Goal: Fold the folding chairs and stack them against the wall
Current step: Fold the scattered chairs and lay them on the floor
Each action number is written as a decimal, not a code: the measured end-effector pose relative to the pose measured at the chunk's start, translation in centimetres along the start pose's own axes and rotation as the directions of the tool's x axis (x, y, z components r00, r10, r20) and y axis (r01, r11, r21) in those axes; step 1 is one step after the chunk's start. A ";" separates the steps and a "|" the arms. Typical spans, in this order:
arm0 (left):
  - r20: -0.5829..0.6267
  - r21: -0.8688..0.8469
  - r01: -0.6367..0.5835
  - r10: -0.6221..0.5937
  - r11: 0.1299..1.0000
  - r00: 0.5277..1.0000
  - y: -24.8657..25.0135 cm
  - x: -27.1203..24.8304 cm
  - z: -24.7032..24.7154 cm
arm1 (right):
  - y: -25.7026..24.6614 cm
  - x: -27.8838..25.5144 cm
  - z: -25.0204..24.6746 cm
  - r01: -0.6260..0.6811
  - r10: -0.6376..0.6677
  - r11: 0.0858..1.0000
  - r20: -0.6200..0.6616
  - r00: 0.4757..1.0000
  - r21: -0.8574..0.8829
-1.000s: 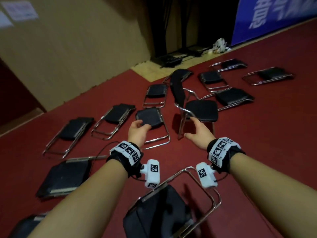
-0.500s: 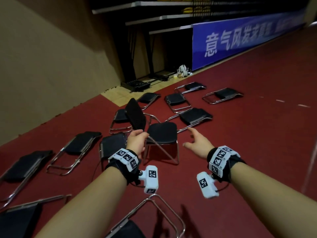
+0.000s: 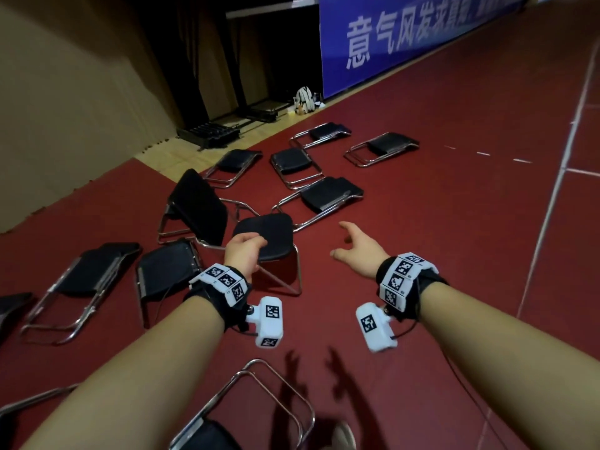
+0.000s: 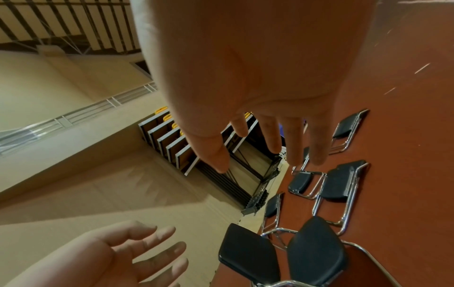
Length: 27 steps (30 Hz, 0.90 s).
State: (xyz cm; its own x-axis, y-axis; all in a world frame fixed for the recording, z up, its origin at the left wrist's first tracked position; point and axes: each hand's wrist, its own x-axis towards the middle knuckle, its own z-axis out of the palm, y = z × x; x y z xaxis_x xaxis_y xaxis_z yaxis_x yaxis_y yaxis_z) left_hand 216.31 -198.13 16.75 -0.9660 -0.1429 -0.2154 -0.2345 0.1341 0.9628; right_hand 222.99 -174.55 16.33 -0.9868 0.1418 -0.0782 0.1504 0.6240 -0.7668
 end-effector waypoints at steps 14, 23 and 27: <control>-0.136 0.008 0.074 -0.072 0.997 0.988 0.3 27.3 0.9 | -3.2 29.1 4.9 0.000 0.004 1.000 0.155 0.988 -0.027; -0.219 0.019 0.102 -0.095 0.995 0.971 3.6 39.8 0.0 | -6.5 43.6 7.0 0.026 -0.031 0.999 0.216 0.976 0.027; -0.304 0.024 0.162 -0.147 0.987 0.941 3.2 45.0 -1.5 | -7.1 50.6 10.6 0.037 -0.044 0.999 0.289 0.956 0.028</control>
State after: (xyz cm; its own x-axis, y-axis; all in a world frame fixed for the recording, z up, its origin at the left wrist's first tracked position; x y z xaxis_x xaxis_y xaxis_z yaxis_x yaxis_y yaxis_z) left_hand 172.27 -205.60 10.35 -0.8415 -0.4528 -0.2946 -0.3902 0.1324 0.9112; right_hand 171.33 -179.97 11.10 -0.9677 -0.1135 -0.2252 0.1118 0.6071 -0.7867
